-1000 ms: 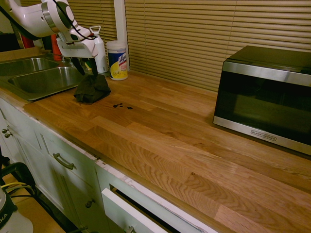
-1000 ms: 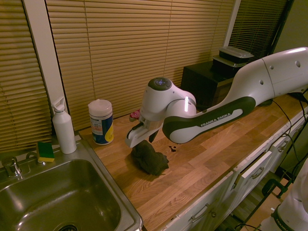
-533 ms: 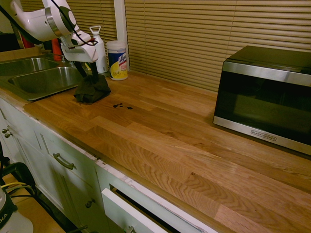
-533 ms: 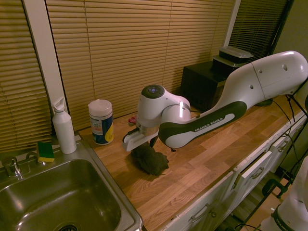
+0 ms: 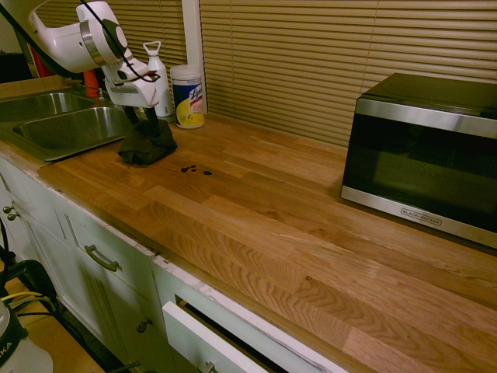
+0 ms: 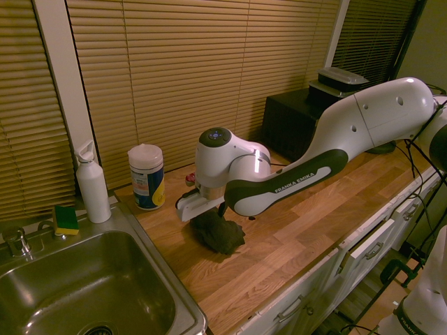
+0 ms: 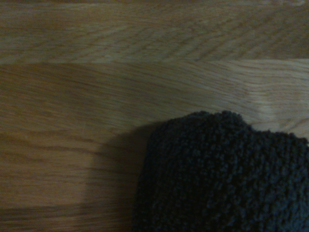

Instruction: Clear the spill

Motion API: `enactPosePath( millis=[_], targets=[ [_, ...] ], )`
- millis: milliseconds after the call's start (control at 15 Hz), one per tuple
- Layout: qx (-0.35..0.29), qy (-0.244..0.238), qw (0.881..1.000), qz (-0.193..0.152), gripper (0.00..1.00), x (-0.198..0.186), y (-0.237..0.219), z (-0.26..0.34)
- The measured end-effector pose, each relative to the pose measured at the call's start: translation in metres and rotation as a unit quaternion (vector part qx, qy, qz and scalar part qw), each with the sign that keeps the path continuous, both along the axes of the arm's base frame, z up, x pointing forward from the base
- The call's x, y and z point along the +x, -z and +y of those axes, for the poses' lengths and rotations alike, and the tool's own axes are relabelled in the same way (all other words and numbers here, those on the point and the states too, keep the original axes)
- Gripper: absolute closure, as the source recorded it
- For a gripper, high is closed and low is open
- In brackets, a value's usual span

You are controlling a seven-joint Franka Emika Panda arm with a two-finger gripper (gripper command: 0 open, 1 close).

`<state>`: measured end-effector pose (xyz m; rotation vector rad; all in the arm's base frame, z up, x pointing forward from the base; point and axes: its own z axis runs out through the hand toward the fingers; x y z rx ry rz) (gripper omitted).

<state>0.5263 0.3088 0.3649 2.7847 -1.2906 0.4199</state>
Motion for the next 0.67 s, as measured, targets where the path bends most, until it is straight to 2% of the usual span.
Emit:
enactPosePath(
  millis=[667],
  targets=[
    [-0.012,0.010,1.000,0.011,1.00,0.007,0.003,-0.018]
  ],
)
